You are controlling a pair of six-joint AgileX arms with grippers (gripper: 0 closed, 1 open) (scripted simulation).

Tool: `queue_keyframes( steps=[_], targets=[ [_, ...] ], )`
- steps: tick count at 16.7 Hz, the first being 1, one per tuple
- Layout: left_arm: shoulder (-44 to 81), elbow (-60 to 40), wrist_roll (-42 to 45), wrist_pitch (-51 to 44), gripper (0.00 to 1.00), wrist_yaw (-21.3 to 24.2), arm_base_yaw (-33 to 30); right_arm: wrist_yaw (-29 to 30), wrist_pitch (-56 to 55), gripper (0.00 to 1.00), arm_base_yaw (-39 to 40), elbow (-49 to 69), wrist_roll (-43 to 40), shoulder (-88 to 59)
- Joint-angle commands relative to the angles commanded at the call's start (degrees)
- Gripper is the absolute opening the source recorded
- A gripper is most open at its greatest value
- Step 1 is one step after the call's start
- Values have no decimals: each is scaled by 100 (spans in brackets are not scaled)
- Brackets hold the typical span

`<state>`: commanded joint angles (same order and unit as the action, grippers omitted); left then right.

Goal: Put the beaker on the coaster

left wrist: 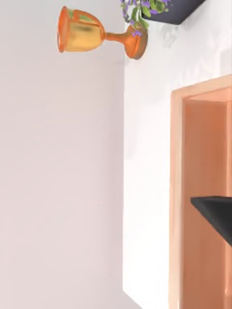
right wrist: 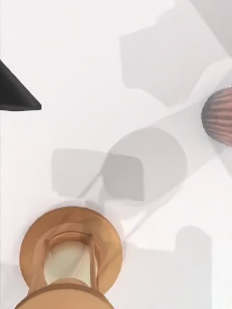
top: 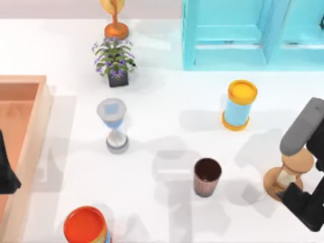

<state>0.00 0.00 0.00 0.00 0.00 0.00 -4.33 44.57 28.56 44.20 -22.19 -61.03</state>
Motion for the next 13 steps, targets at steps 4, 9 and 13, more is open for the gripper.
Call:
queue_keyframes(
  steps=[4, 9, 13],
  targets=[
    [0, 0, 0, 0, 100, 0, 0, -80, 1499, 100, 781, 1646, -831, -2060],
    [0, 0, 0, 0, 100, 0, 0, 121, 2698, 100, 1407, 3686, -1709, -3894],
    [0, 0, 0, 0, 100, 0, 0, 368, 3052, 100, 1622, 4748, -2117, -4602]
  ],
)
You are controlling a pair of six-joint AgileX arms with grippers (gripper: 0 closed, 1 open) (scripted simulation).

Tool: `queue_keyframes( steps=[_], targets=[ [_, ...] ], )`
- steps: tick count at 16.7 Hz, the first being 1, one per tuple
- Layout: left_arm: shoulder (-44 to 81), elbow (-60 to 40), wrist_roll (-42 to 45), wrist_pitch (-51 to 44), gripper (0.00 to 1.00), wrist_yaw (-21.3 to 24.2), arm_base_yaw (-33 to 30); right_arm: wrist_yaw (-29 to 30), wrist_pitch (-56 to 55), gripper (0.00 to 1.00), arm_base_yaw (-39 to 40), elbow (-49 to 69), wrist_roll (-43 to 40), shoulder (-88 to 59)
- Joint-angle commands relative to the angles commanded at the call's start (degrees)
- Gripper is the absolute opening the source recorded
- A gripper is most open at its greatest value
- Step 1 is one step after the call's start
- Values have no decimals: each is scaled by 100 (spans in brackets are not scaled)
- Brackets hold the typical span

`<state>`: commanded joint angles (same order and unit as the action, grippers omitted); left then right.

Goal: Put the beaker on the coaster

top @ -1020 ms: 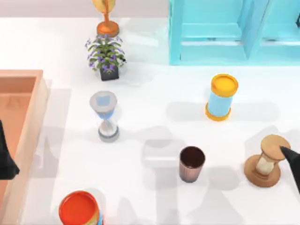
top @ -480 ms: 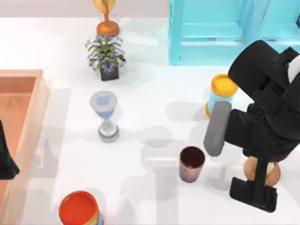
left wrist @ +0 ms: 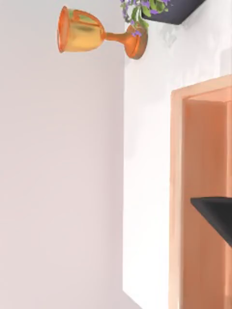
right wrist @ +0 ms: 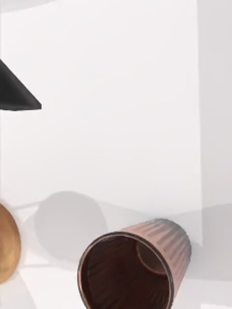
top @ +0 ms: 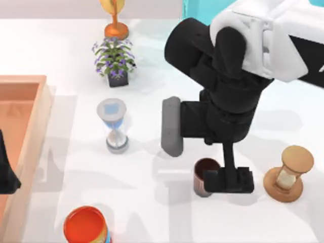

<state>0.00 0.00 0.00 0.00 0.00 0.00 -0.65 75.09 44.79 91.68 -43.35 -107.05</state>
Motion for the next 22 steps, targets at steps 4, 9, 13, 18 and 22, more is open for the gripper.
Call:
queue_keyframes(
  steps=[4, 9, 13, 18, 22],
  targets=[
    [0, 0, 0, 0, 100, 0, 0, 61, 37, 100, 29, 186, -72, -95],
    [0, 0, 0, 0, 100, 0, 0, 57, -66, 100, 10, 83, -72, -95],
    [0, 0, 0, 0, 100, 0, 0, 62, -933, 100, 29, -595, -64, -270],
    [0, 0, 0, 0, 100, 0, 0, 63, -2063, 100, 47, -1478, -45, -517],
    [0, 0, 0, 0, 100, 0, 0, 63, -2123, 100, 49, -1532, -44, -538]
  ],
)
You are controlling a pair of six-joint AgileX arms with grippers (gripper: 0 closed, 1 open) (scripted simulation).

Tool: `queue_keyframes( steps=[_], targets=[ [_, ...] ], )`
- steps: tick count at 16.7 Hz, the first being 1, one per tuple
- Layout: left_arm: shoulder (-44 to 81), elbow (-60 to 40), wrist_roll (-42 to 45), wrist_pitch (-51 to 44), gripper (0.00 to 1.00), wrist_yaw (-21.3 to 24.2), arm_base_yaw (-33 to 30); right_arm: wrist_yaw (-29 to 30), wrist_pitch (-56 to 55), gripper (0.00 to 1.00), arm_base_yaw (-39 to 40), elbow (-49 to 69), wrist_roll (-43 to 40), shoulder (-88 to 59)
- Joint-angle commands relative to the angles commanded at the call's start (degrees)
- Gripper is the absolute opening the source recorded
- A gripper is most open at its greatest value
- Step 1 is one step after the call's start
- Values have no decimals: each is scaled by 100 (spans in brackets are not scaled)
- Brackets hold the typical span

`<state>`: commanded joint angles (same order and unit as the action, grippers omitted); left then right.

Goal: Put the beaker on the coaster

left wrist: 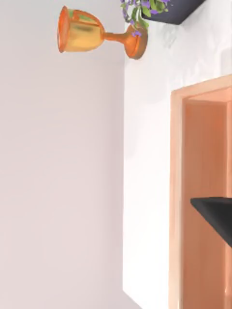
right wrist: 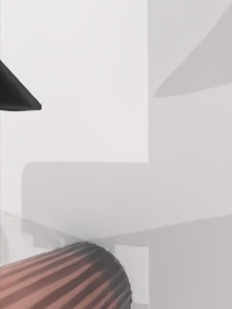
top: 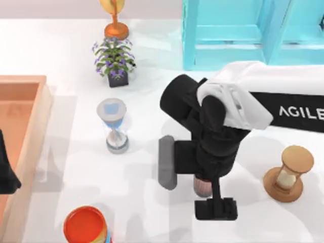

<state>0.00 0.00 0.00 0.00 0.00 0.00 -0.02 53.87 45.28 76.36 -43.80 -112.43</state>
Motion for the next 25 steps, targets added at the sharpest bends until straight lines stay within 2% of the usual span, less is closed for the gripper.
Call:
queue_keyframes(
  steps=[1, 14, 25],
  targets=[
    [0, 0, 0, 0, 100, 0, 0, 0, 0, 100, 0, 0, 0, 0],
    [0, 0, 0, 0, 100, 0, 0, 0, 0, 2, 0, 0, 0, 0],
    [0, 0, 0, 0, 100, 0, 0, 2, 58, 0, -89, 52, 37, 67]
  ],
)
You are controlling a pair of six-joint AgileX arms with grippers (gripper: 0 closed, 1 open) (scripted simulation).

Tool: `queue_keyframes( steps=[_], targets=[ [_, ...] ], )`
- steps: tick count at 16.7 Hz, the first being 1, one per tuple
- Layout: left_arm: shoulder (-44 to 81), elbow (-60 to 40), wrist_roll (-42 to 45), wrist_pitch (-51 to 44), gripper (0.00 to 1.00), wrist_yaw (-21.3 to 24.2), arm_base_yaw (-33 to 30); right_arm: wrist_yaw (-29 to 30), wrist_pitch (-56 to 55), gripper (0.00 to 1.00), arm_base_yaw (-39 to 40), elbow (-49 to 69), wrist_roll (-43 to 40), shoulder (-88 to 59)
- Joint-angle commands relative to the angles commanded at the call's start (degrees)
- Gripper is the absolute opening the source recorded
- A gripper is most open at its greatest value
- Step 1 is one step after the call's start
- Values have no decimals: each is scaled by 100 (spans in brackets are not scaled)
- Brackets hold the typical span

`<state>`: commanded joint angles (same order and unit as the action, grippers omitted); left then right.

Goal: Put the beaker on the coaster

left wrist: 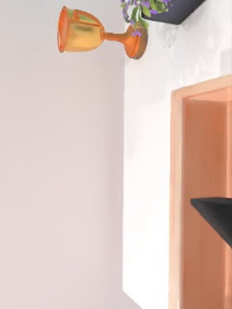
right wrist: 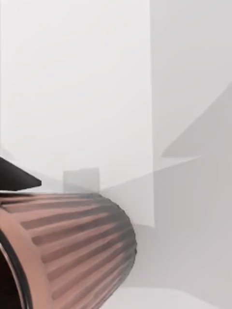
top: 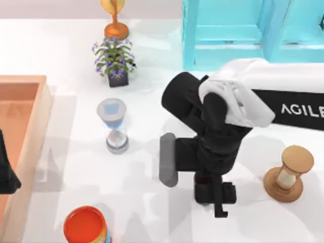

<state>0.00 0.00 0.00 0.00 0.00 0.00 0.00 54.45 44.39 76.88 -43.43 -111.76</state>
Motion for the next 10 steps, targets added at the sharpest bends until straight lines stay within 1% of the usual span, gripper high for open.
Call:
queue_keyframes(
  steps=[2, 5, 7, 10],
  targets=[
    [0, 0, 0, 0, 100, 0, 0, 11, 200, 0, -313, 204, 117, 262],
    [0, 0, 0, 0, 100, 0, 0, 38, 678, 0, -1241, 555, 434, 795],
    [0, 0, 0, 0, 100, 0, 0, 60, 1034, 0, -2160, 713, 701, 1087],
    [0, 0, 0, 0, 100, 0, 0, 95, 1460, 0, -3813, 734, 1090, 1330]
  ],
)
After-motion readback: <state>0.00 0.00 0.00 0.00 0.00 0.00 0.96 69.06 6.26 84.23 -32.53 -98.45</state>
